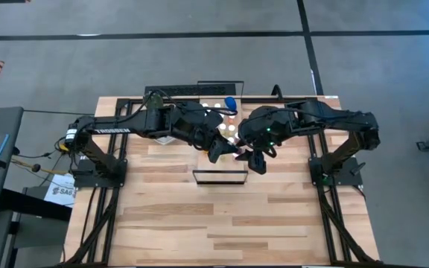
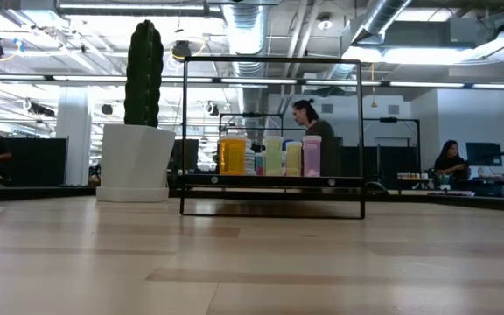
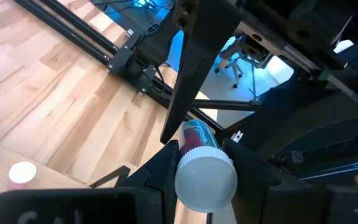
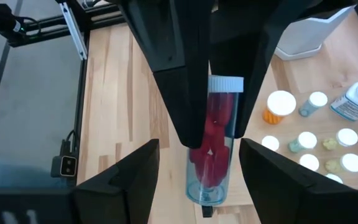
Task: Pick and place medicine bottles onto shelf by color
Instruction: Put the blue pill bottle on the shelf
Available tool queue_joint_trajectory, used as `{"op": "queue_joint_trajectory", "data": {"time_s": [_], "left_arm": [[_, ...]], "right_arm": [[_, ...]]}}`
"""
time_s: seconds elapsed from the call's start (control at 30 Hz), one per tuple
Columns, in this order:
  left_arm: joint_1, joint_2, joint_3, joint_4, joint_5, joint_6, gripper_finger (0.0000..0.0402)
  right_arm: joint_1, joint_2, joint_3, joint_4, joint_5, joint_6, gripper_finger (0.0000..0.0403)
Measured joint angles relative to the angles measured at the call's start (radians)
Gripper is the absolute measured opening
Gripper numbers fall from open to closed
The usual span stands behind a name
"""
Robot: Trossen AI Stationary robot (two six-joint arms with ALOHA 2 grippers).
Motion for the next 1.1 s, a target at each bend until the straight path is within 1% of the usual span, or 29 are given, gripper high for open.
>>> {"op": "queue_joint_trajectory", "data": {"time_s": [0.13,0.3,0.43,0.5,0.63,0.77,0.9,1.0,1.1], "left_arm": [[0.0,0.0,0.0,0.007,0.0,0.0,0.0092],[0.0,0.0,0.0,0.05,0.008,0.0,0.0092],[0.0,0.0,0.0,0.048,0.007,0.0,0.0092],[0.0,0.0,0.0,0.047,0.006,0.0,0.0092],[0.0,0.0,0.0,0.046,-0.001,-0.007,0.0096],[0.0,0.0,0.0,0.053,-0.009,-0.023,0.0124],[0.0,0.0,0.0,0.057,-0.097,-0.006,0.0164],[0.0,0.0,0.0,0.09,-0.2,0.032,0.019],[-0.003,0.0,0.0,0.159,-0.296,0.083,0.0211]], "right_arm": [[0.0,0.0,0.0,-0.009,0.0,0.0,0.0219],[0.0,0.0,0.0,-0.012,0.0,-0.001,0.0165],[0.0,0.0,0.0,-0.013,0.001,0.0,0.0118],[0.0,0.0,0.0,-0.013,0.001,-0.001,0.0102],[0.0,0.0,0.0,-0.014,0.002,-0.016,0.009],[-0.01,-0.008,0.0,-0.015,0.006,-0.017,0.0099],[-0.033,-0.033,0.0,-0.02,0.014,-0.016,0.0101],[-0.049,-0.054,0.0,-0.022,0.054,-0.003,0.01],[-0.067,-0.075,0.001,-0.025,0.073,0.007,0.01]]}}
